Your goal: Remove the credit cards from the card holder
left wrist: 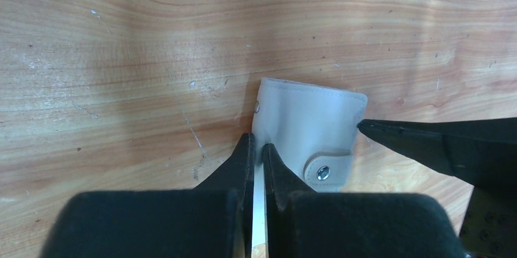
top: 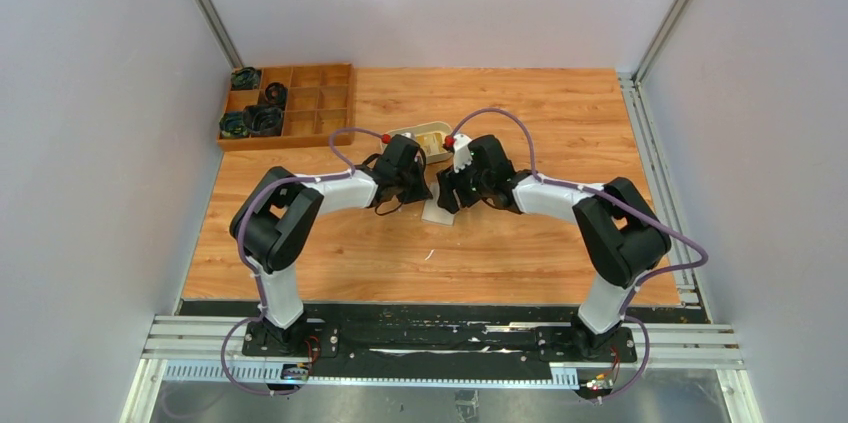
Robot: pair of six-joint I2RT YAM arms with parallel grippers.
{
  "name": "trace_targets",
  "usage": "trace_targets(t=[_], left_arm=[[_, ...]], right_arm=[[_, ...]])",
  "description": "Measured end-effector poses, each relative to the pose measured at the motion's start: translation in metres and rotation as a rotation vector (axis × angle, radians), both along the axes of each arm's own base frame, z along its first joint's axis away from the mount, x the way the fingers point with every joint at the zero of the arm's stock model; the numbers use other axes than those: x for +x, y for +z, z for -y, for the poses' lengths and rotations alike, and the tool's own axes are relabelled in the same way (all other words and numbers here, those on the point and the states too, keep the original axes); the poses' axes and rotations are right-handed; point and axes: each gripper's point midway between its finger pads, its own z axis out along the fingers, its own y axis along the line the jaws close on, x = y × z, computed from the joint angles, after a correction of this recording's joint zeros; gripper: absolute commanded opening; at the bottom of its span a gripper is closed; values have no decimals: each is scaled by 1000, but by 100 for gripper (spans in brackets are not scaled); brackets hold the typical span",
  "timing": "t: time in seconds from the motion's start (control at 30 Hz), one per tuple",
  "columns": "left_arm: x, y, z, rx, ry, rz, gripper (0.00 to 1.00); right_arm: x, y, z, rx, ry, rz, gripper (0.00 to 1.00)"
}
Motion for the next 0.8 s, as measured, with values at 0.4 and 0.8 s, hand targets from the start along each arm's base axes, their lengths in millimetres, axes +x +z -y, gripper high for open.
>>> trace_targets(t=[0.4,0.8], left_arm=[[1,-1,0,11,-1,-12,0],[2,-1,0,23,0,-21,0]], right_arm=[[0,-12,-1,-31,42,-10,40],[-7,-15,-5,-44,93,6,2]])
